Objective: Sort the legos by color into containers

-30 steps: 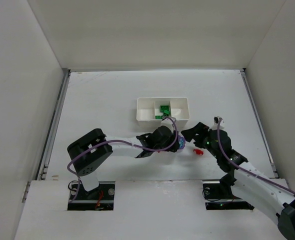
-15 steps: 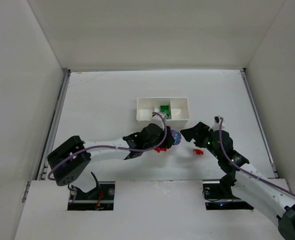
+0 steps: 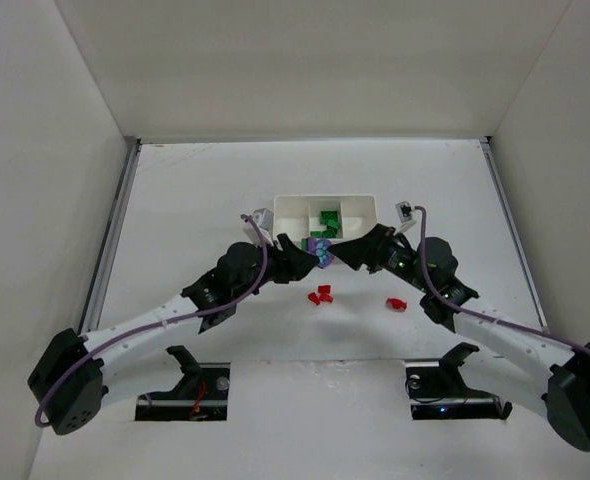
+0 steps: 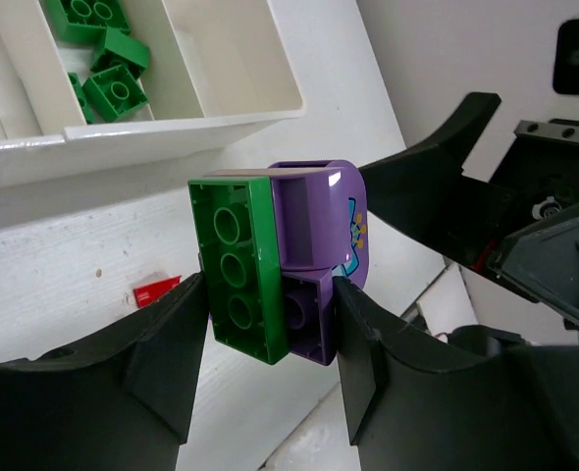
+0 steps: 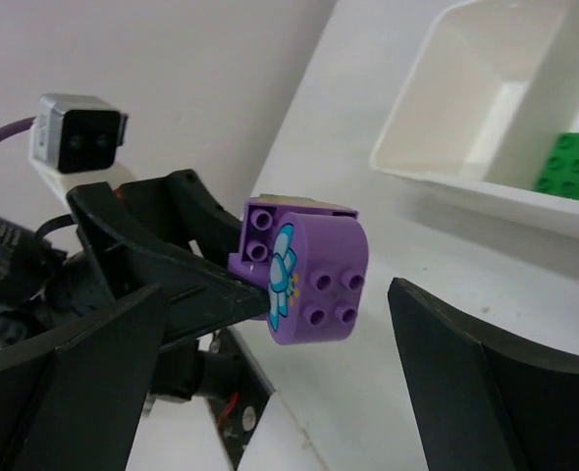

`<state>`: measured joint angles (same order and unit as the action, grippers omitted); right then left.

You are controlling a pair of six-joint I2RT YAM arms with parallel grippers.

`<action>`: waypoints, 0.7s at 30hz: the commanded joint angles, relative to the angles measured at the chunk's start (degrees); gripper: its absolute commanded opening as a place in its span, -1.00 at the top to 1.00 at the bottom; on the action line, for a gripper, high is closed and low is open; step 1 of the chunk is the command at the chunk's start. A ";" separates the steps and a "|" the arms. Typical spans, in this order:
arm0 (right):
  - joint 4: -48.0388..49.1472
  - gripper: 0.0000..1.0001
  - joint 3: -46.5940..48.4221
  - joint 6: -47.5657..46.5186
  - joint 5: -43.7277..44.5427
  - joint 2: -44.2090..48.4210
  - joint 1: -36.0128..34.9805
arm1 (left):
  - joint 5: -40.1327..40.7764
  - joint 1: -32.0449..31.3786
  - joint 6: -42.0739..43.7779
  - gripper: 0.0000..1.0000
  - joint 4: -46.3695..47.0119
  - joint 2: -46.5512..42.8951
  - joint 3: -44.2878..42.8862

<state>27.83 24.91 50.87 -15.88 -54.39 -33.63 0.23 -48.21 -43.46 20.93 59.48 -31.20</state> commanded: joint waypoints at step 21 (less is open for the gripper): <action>16.64 -0.30 5.59 5.29 -5.30 -14.07 -5.00 | -7.09 4.13 -6.55 0.43 0.78 -10.61 4.75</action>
<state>39.16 27.53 55.88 -20.80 -67.83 -37.82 -6.24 -43.79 -49.65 19.42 50.35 -26.70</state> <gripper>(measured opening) 0.667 0.468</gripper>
